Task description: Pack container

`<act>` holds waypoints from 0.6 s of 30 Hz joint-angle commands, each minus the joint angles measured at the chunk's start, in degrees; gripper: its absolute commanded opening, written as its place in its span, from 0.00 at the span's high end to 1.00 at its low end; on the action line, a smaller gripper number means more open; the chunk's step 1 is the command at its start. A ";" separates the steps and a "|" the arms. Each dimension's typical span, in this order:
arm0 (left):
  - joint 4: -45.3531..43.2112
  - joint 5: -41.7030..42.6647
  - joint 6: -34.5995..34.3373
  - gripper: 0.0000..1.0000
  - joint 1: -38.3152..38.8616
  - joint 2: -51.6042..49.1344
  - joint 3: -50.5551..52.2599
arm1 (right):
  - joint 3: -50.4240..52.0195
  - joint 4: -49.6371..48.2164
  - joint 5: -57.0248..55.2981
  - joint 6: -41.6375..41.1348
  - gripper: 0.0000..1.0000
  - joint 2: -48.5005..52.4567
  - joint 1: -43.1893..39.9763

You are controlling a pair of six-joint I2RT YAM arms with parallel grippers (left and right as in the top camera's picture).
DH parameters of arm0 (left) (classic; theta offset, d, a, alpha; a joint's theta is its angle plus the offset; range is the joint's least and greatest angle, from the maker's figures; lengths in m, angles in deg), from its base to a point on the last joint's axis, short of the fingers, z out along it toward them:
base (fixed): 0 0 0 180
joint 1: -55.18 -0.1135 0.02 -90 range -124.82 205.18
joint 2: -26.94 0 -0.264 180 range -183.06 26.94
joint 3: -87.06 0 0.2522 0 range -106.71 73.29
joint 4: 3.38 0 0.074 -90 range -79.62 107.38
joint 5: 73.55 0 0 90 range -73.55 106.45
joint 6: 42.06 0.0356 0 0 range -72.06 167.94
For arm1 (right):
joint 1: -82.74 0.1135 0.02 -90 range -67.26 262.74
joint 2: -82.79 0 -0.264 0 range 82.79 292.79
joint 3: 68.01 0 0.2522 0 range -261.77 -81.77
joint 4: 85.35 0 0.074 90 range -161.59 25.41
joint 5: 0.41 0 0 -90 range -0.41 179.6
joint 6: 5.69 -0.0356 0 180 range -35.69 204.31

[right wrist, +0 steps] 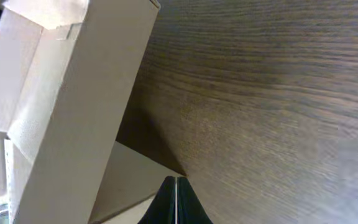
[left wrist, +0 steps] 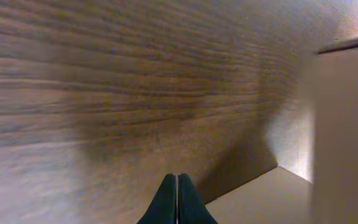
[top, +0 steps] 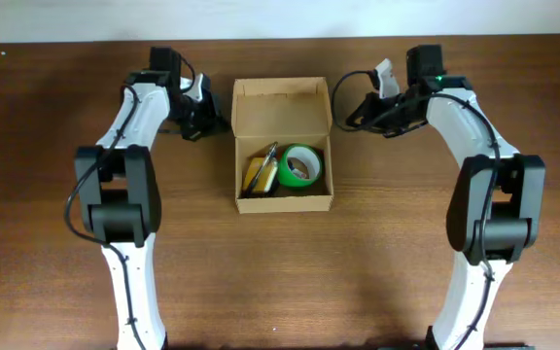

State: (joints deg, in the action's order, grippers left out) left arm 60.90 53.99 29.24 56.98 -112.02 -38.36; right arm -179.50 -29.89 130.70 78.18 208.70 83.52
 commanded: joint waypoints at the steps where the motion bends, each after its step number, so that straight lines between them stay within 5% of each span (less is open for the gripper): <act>1: -0.66 5.97 -1.73 0.98 -0.20 -1.79 -1.01 | -1.33 -1.44 4.63 -2.60 0.96 1.97 -0.31; 18: -5.73 8.81 -4.50 0.98 2.27 -2.84 -1.01 | -1.31 -9.31 8.39 -8.59 0.97 6.75 2.62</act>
State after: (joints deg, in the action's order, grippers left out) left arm 55.50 61.09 25.37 59.08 -114.09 -38.36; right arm -179.50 -38.22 136.75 70.90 214.38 85.37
